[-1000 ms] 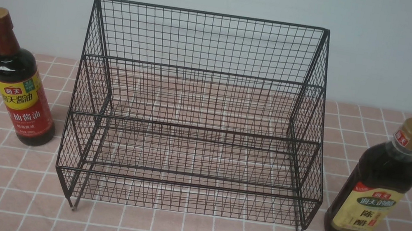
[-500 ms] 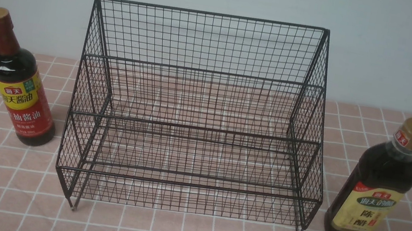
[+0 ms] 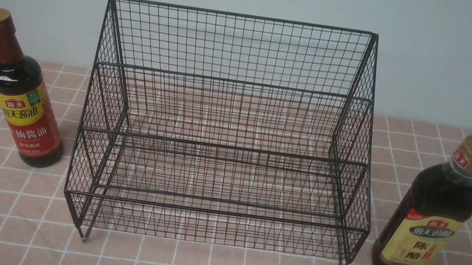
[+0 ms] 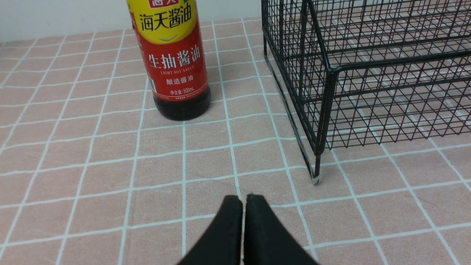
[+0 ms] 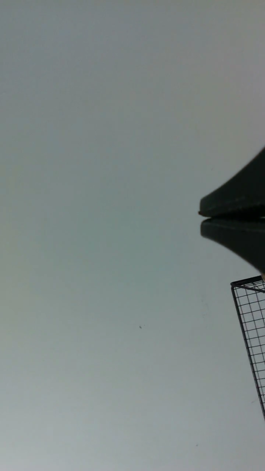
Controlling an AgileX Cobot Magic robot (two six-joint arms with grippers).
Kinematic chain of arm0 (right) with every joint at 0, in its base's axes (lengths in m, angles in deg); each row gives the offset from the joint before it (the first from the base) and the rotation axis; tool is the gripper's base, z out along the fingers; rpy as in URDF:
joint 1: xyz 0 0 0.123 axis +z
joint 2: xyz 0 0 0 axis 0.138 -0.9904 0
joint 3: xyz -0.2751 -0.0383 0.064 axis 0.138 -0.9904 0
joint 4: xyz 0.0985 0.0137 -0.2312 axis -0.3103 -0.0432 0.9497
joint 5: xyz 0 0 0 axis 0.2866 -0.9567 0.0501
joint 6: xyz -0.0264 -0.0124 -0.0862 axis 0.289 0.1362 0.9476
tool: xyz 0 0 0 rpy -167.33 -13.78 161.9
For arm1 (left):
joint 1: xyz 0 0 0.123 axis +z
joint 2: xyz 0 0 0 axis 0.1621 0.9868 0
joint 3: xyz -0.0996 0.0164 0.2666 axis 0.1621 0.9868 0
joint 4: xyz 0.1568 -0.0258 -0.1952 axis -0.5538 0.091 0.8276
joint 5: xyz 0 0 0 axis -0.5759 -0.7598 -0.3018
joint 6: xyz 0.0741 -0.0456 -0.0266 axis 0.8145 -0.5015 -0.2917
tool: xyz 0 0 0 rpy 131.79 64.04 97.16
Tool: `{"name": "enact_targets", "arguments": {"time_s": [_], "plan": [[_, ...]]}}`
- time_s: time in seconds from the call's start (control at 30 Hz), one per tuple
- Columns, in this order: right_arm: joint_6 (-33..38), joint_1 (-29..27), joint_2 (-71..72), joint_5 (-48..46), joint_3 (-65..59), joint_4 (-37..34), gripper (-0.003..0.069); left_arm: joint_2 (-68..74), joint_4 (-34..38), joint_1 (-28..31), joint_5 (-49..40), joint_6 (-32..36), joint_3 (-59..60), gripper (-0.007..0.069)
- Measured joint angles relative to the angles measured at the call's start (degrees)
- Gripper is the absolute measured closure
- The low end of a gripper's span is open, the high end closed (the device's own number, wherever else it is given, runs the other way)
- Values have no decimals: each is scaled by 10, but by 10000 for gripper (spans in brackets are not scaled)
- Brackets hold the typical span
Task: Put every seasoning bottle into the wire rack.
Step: Use the right arm to grab the condiment bottle closest to it
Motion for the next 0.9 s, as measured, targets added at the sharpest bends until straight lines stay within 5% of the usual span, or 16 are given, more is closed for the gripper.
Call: {"name": "enact_targets", "arguments": {"time_s": [0.4, 0.73, 0.9], "plan": [[26, 0, -235, -123, 192, 78, 581, 0, 0, 0, 0, 0, 0, 631], [-11, 9, -473, -144, 318, 83, 356, 0, 0, 0, 0, 0, 0, 631], [-12, 80, -568, -144, 365, 88, 232, 0, 0, 0, 0, 0, 0, 631]]}}
